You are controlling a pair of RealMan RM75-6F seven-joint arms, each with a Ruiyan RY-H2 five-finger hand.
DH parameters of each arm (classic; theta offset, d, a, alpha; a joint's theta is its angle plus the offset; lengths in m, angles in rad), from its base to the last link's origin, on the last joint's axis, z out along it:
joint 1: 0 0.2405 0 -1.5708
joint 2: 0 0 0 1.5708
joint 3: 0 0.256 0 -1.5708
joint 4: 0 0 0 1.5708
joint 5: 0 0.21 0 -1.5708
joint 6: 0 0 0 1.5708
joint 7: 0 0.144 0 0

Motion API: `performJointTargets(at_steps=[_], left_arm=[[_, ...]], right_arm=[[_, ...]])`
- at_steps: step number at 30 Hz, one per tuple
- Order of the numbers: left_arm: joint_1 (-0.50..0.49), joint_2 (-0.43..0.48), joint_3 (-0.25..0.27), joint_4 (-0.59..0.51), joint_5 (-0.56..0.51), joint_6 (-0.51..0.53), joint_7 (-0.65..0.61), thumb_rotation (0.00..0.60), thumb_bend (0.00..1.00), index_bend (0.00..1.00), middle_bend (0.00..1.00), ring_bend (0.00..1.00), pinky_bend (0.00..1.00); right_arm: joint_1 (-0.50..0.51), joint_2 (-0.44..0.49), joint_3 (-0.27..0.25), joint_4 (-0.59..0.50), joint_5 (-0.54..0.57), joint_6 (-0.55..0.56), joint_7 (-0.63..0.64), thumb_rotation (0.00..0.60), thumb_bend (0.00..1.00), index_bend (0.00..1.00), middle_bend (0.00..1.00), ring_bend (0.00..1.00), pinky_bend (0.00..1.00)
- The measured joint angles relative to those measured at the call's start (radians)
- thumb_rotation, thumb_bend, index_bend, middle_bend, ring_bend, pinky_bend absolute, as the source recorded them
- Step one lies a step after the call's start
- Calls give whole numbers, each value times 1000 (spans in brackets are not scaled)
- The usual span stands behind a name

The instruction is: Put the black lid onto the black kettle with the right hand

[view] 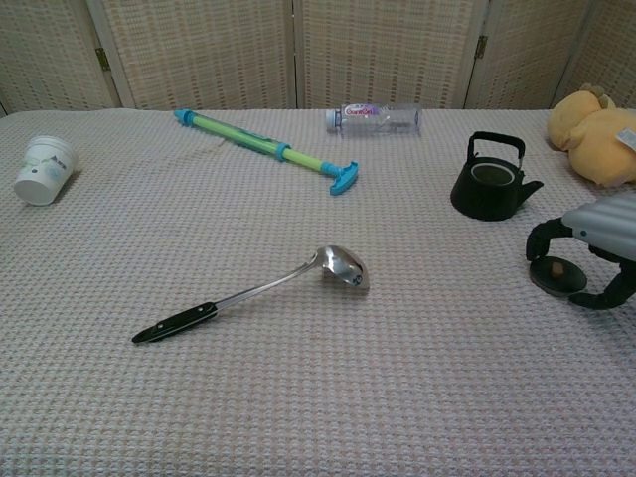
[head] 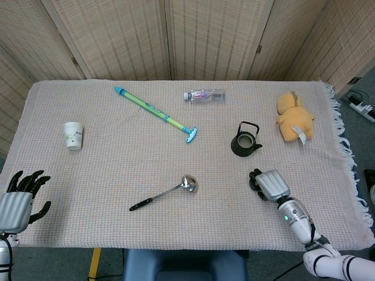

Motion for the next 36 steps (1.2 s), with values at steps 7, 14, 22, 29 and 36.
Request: performJointTargets(at_steps=[7,14,22,29,36], left_arm=[[1,-3,-1,7,-3,-1,-5,600,285,216,127,180,60],[4,-5,-1,13,-3,3,-11,600,286,216,127,181,60],[4,-2,-4,13,-5,5,-11,600,286,216,127,180,59],[8,-7,-1,6,2,12,-9,600,286,216,127,181,59],[15,-6,0,3,-2,17,-4,600,285,216,127,181,59]], right_arm=[[6,-11,-1,9,18,-3,-11,600,332,375,333,926,848],[8,-14,1,0,19,10,-13,600,332,456,387,948,874],[33,27,45,-65,54,3,-8,600,331,466,390,950,877],[112,74,129,-121,133,-35,-36,600,331,466,390,949,877],[206,65,175,-78,256,-98,-90,600,331,466,388,949,877]])
